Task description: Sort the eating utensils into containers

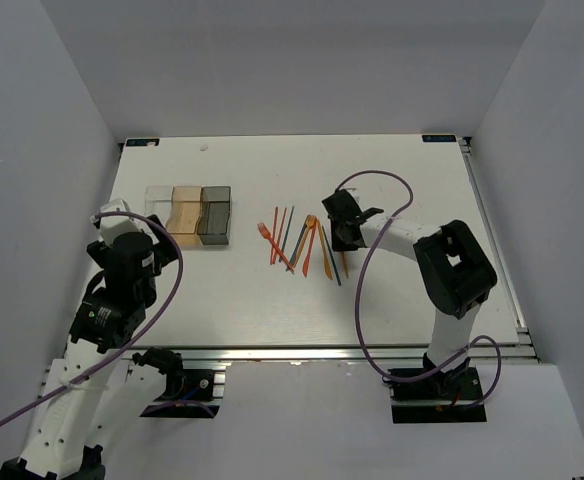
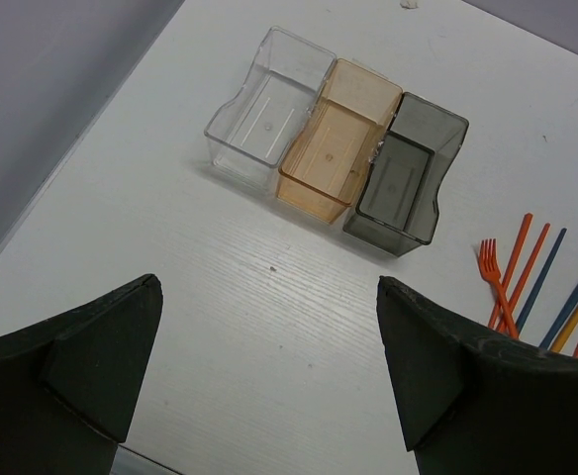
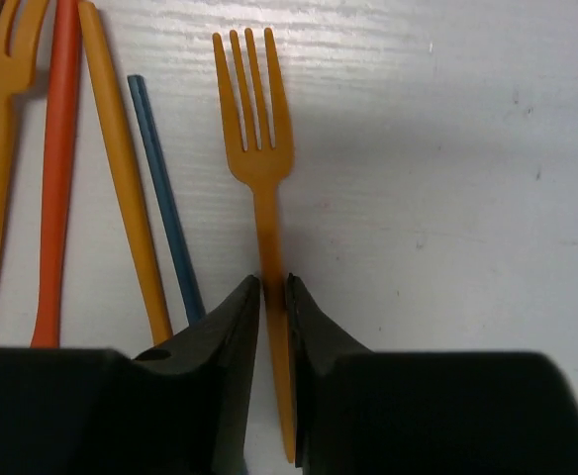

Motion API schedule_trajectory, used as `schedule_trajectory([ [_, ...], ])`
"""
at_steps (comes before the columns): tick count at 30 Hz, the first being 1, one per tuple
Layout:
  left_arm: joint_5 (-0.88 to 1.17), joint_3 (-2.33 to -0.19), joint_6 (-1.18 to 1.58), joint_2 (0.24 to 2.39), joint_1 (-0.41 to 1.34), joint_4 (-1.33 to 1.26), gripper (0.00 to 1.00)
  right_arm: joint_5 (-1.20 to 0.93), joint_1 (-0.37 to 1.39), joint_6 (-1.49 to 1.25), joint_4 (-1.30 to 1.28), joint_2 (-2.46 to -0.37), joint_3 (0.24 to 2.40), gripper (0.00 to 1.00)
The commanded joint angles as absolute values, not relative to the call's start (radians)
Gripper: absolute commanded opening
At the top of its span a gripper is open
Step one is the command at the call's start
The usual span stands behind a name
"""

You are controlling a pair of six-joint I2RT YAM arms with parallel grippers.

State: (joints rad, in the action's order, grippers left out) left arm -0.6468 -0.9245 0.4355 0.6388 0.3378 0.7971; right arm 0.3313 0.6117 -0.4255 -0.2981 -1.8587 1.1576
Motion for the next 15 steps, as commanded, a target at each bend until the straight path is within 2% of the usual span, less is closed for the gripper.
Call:
schedule_trajectory([
  [1, -0.650, -0.930, 0.437, 0.646, 0.341, 0.796, 0.98, 0.368, 0.612, -0.429, -0.276, -1.882, 1.169, 0.21],
  [4, -0.649, -0.928, 0.436, 0.647, 0.342, 0.795, 0.98, 0.374, 0.611, -0.443, -0.261, -1.876, 1.138, 0.08],
  [5, -0.644, -0.930, 0.436, 0.650, 0.341, 0.792, 0.98, 0.376, 0.609, -0.446, -0.264, -1.876, 1.135, 0.00],
  [9, -0.449, -0.894, 0.460, 0.693, 0.341, 0.718, 0.98, 0.403, 0.609, -0.453, -0.279, -1.797, 1.134, 0.00],
  [10, -0.292, -0.888, 0.481, 0.706, 0.341, 0.648, 0.98, 0.403, 0.612, -0.451, -0.275, -1.766, 1.128, 0.00],
  [12, -0.107, -0.841, 0.567, 0.727, 0.341, 0.538, 0.98, 0.379, 0.632, -0.434, -0.239, -1.648, 1.095, 0.00],
  [14, 0.140, -0.787, 0.647, 0.759, 0.342, 0.298, 0.98, 0.321, 0.664, -0.423, -0.213, -1.571, 1.071, 0.00],
  [15, 0.187, -0.761, 0.738, 0.773, 0.342, 0.213, 0.98, 0.295, 0.673, -0.420, -0.190, -1.504, 1.052, 0.00],
])
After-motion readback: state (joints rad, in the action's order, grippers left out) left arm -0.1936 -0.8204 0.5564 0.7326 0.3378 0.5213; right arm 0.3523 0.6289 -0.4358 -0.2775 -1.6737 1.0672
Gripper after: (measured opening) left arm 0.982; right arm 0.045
